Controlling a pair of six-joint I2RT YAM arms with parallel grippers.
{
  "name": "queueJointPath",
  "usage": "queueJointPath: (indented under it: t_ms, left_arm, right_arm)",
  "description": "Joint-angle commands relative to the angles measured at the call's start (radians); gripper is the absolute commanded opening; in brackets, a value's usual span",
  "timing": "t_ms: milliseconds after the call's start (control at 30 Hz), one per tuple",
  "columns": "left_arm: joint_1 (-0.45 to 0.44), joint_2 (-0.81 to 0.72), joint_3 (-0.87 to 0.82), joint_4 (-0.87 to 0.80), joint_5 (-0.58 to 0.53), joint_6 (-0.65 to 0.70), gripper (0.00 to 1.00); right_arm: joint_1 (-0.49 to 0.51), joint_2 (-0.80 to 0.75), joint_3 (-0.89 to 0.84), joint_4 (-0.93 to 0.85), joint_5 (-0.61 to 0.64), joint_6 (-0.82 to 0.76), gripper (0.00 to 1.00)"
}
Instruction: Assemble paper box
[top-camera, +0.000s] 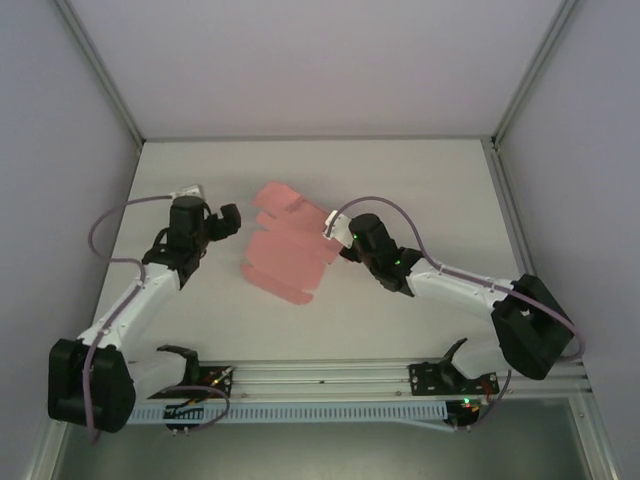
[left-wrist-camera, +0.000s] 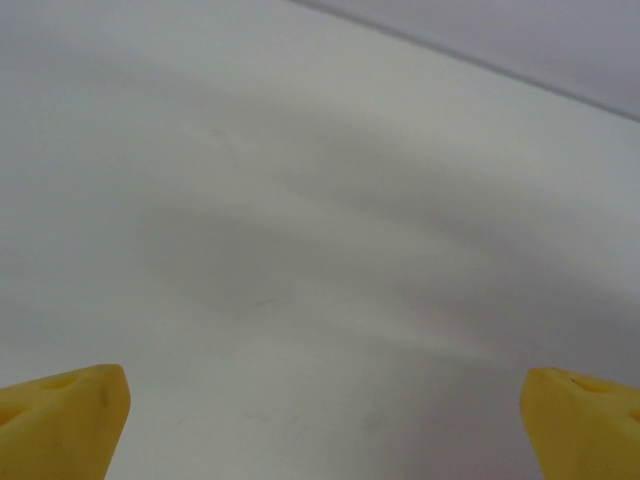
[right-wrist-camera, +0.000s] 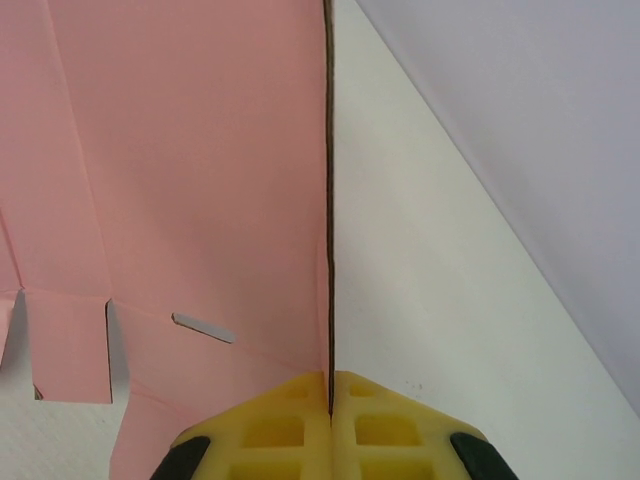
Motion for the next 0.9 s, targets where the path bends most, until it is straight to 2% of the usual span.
queueJointPath:
  t_ms: [0,167,300,400,600,767,867]
  left_arm:
    - [0.015,0.07,0.0,0.087,0.119,0.024,1.0]
    - [0.013,0.167,0.01,0.192,0.292,0.094,1.0]
    - [0.005,0.165,-0.017,0.261,0.423,0.161,1.0]
    - [-0.017,0.141,-0.052,0.304,0.483,0.196,1.0]
    - [-0.067,0.18,-0.041,0.297,0.439,0.208,1.0]
    - [-0.17,0.258,-0.01,0.314,0.31,0.194,1.0]
    - [-0.203,0.29,0.013,0.302,0.246,0.176,1.0]
  right_arm:
    - [-0.006,-0.035,-0.006,-0.002,-0.022,0.034,0.0]
    - [-0.015,-0.045,-0.015,0.007,-0.064,0.045,0.0]
    - [-0.018,-0.051,-0.012,-0.005,-0.068,0.061,0.0]
    - [-0.02,-0.046,-0.014,-0.004,-0.066,0.062,0.0]
    - [-0.019,-0.053,-0.013,-0.002,-0.102,0.07,0.0]
    - [-0.015,-0.05,-0.008,0.0,-0.131,0.074,0.0]
    - [-0.012,-0.044,-0.009,0.001,-0.129,0.072,0.0]
